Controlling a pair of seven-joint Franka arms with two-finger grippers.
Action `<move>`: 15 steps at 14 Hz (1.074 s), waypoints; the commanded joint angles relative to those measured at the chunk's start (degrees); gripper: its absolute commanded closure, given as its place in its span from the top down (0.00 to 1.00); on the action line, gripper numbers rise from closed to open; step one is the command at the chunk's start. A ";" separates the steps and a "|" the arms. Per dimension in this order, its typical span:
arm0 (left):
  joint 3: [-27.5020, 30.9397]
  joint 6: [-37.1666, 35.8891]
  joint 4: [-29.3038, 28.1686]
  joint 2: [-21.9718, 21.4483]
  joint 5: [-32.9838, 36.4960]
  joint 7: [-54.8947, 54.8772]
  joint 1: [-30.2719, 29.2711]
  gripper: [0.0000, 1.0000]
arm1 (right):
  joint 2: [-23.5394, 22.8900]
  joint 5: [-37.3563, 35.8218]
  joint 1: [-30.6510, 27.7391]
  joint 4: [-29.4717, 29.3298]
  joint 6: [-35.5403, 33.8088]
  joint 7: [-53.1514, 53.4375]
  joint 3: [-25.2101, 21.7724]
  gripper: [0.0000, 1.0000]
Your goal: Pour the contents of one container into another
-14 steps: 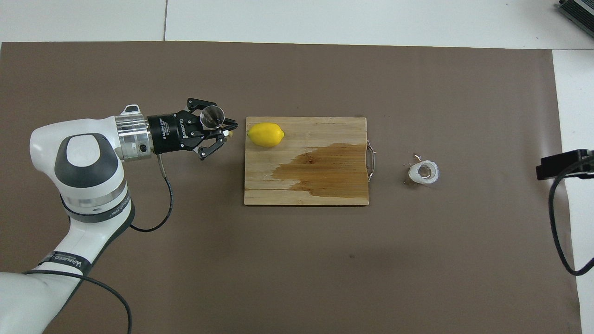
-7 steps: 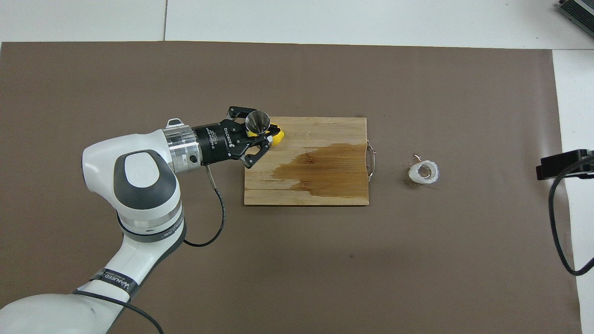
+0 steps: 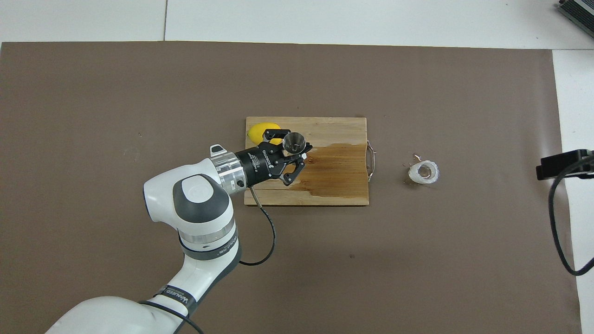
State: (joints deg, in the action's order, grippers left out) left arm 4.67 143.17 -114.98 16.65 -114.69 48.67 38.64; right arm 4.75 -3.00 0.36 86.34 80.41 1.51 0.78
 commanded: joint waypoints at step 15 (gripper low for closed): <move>0.42 3.34 0.11 4.26 -10.63 -6.74 2.76 0.00 | 0.17 -0.51 -0.44 -0.21 -1.04 -1.60 0.01 1.00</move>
State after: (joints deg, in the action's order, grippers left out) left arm 4.62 144.57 -115.08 21.00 -122.86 43.23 40.34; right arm 4.75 -3.00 0.36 86.34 80.41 1.51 0.78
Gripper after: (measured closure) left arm 0.907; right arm 0.000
